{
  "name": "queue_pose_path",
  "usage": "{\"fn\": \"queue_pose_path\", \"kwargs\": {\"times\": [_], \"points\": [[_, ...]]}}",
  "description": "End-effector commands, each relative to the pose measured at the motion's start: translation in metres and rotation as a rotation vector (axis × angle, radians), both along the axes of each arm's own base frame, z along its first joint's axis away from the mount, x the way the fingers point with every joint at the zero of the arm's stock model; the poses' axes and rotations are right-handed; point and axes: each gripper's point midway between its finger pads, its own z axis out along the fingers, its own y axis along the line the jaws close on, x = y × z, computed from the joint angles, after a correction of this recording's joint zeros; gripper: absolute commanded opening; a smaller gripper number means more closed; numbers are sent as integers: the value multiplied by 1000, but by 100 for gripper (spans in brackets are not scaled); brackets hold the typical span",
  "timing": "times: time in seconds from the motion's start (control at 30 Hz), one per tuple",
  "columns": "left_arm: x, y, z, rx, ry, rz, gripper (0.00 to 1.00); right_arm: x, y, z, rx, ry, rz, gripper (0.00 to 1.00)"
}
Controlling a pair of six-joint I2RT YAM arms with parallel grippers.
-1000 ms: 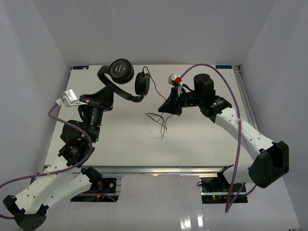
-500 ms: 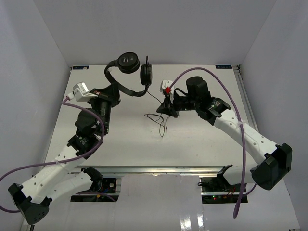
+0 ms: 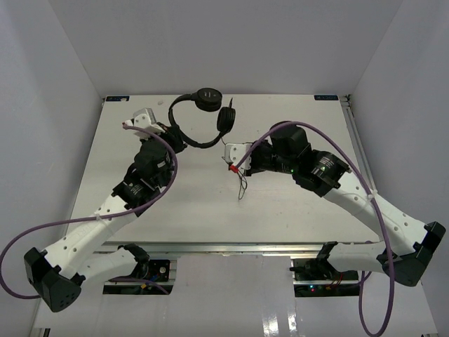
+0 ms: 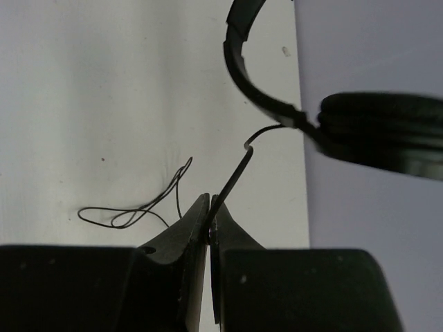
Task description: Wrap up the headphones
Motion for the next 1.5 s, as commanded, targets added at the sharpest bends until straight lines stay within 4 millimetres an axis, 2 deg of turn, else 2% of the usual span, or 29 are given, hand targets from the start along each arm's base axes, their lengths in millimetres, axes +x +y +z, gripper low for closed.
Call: {"fn": "queue_pose_path", "kwargs": {"times": [0.0,0.17,0.57,1.07,1.47], "points": [[7,-8,-5,84,42,-39,0,8,-14,48,-42,-255,-45,8],[12,-23,-30,164,109,-109,0,12,-14,60,-69,-345,-62,8],[3,-45,-73,371,220,-299,0,28,-15,54,-140,-456,-101,8],[-34,-81,-88,442,178,-640,0,38,-10,38,-135,-394,-92,12],[-67,-93,-79,422,103,-816,0,50,-8,10,-41,-110,-38,13]]}}
